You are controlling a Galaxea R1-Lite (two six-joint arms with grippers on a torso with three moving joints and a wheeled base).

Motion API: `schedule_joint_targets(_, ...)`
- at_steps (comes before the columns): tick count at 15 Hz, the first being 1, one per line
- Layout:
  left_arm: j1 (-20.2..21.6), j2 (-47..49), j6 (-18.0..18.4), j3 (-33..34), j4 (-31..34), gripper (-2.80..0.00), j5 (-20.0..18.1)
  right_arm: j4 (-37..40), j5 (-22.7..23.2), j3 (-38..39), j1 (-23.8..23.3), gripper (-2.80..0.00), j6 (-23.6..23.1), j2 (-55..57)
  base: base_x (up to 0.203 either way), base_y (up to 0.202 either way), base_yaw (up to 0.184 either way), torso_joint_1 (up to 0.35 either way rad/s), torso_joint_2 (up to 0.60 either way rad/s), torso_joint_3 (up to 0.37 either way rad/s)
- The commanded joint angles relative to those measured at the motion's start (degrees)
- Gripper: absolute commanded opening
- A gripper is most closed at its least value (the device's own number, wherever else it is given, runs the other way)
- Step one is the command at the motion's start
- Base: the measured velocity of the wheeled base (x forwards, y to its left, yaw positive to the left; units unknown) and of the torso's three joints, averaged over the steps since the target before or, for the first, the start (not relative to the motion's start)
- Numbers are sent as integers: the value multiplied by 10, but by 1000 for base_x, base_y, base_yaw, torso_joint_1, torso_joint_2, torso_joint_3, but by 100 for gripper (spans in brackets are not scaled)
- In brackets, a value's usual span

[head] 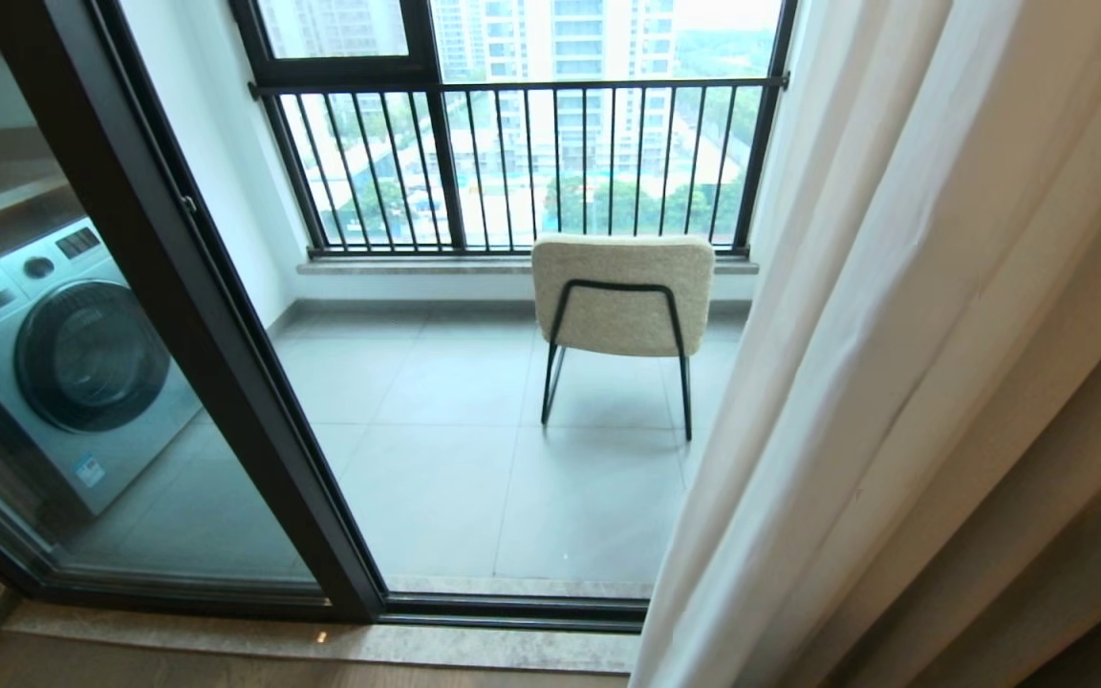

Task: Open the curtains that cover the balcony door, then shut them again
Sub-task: Close the inner curtains on both sides

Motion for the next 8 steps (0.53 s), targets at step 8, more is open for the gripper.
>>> schedule_joint_targets(8, -1, 0, 0, 0, 0, -280, -1, 2, -1, 0, 0, -280, 1, -1, 0, 0, 0, 0, 0, 0)
